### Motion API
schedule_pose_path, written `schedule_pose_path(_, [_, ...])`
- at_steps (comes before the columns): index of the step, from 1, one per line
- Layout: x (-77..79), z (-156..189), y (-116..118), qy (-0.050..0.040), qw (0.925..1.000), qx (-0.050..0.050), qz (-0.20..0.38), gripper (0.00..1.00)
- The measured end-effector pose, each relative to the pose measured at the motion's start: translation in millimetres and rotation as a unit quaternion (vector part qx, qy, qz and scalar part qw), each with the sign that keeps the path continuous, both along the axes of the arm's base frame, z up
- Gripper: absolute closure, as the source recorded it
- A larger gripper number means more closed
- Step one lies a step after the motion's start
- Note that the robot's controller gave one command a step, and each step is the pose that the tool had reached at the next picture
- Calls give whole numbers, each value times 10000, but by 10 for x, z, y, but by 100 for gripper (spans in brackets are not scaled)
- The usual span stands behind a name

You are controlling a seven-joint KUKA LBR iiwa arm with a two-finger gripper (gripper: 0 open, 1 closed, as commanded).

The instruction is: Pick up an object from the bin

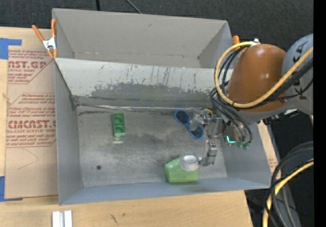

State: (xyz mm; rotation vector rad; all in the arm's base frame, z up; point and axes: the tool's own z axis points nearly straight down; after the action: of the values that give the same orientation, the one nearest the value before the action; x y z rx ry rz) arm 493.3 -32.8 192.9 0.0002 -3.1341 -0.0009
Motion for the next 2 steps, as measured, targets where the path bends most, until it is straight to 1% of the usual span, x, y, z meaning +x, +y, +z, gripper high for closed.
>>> schedule_pose_path(1, [125,-1146,-78,21,9791,-40,2035,0])
schedule_pose_path(2, [34,-1164,-6,-26,8862,-21,4632,0])
